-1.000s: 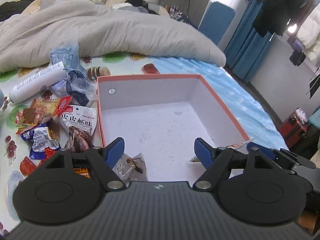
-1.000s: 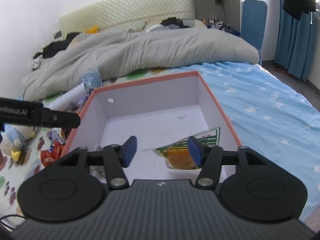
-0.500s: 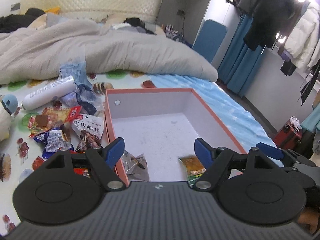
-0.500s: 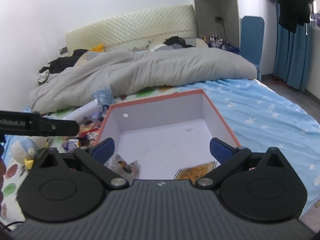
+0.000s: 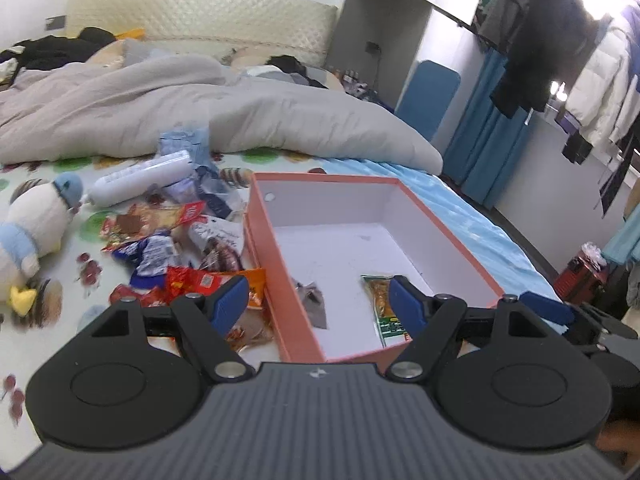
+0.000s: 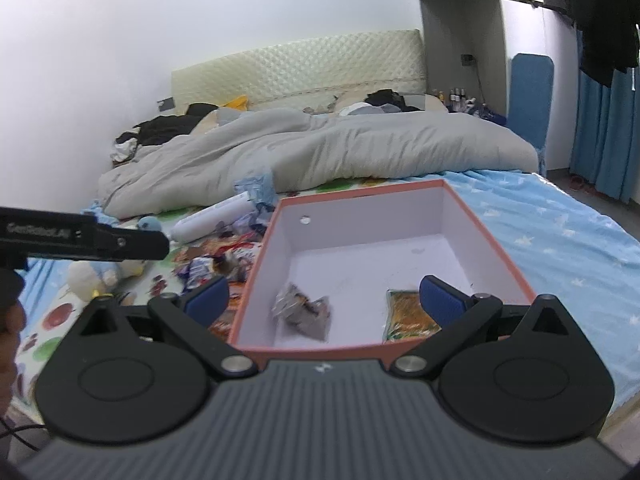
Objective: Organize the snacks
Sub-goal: 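Move both tools back toward the snack pile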
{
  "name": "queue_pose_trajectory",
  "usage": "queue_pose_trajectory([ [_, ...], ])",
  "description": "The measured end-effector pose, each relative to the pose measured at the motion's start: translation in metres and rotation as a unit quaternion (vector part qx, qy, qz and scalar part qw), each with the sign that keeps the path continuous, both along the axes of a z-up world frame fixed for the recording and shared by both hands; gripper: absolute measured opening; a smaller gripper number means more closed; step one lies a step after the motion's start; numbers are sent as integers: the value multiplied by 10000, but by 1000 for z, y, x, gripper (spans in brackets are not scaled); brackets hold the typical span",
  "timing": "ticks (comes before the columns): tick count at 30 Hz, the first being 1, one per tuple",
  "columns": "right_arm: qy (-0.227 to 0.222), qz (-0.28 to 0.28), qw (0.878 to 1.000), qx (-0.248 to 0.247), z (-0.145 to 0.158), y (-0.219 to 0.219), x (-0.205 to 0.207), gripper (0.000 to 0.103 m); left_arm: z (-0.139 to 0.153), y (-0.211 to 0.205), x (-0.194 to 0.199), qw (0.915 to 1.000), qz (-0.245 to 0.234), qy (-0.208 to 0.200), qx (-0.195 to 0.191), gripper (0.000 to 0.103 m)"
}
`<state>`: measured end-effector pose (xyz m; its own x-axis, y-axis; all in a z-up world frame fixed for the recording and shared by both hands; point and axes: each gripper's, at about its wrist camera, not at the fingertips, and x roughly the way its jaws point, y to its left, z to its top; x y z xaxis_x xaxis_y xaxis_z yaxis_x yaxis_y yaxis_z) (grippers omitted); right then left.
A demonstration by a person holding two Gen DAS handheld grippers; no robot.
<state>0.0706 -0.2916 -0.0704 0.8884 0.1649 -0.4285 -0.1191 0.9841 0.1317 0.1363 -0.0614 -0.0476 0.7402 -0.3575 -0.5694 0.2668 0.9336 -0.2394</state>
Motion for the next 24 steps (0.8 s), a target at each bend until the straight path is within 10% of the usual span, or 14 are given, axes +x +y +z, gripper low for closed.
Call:
queue_pose_trajectory([
  [8,183,130,9997,82,-15,16,-24,103,-18,22,-46,9988,466,-89,148,99],
  [24,334,742,9966,132,-26,73,-57,103,-25,76,-81,9923,1076,99,611,101],
])
